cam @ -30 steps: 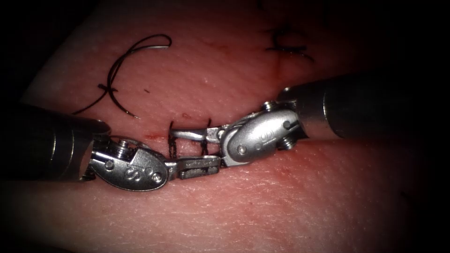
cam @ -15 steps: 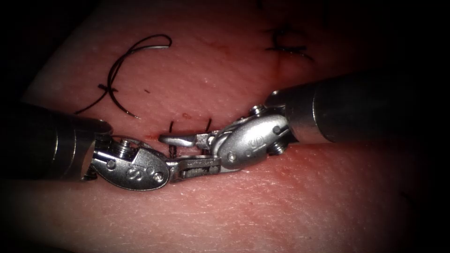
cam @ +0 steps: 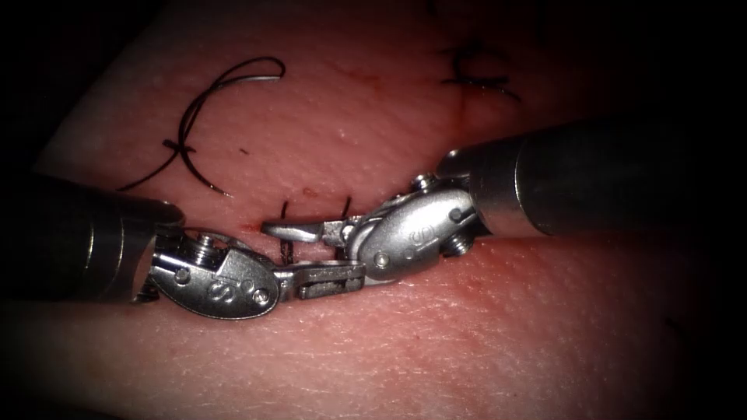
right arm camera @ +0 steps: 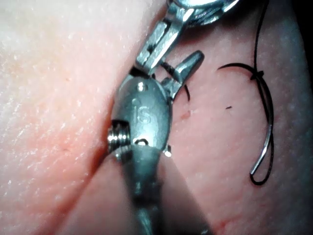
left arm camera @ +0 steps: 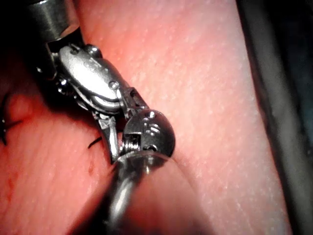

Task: Wound Closure
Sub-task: Snip suture with right grasper

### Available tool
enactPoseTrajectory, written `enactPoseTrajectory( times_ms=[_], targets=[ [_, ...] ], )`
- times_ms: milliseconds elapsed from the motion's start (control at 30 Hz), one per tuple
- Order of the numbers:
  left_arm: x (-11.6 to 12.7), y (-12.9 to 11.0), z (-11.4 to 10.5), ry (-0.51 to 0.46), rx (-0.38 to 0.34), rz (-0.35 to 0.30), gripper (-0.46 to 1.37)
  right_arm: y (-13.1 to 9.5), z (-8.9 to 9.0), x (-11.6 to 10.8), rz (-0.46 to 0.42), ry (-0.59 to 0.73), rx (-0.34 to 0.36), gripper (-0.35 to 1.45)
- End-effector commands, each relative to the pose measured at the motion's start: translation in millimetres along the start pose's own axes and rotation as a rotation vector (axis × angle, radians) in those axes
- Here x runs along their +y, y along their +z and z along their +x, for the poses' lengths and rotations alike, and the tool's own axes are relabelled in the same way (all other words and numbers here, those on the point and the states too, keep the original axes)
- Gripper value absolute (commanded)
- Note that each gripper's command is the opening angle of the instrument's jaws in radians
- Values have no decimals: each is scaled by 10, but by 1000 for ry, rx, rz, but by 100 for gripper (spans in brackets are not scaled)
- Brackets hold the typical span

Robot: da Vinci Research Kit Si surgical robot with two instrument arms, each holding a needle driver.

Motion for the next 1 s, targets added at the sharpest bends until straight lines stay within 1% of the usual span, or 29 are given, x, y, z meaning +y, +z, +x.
enactPoseTrajectory(
  times_ms=[33, 100, 133, 167, 200, 233, 267, 333, 1000],
  targets=[
    [0, 0, 0, 0, 0, -7, -35, 0, 1, 0, 2, 0, 0, 109],
    [0, 0, 0, 1, 0, -7, -35, 0, 1, 1, 2, 1, 0, 104],
    [0, 0, 0, 1, 0, -7, -35, 0, 1, 1, 1, 1, 0, 97],
    [1, 0, 0, 1, 0, -7, -35, 0, 0, 0, 1, 6, 0, 74],
    [1, 0, 0, 1, 0, -7, -35, 0, 0, 0, 2, 6, 0, 58],
    [1, 0, -1, 1, 0, -7, -35, 0, 0, 0, 1, 17, 1, 15],
    [1, -1, -1, 1, 0, -7, -35, -1, 0, -1, 1, 35, 1, -35],
    [1, -1, -1, 1, 0, -7, -35, -1, 0, -1, -1, 64, 2, -35],
    [1, -4, -2, 2, 1, -9, -35, -2, 0, 0, 6, 71, 1, -35]
  ],
)
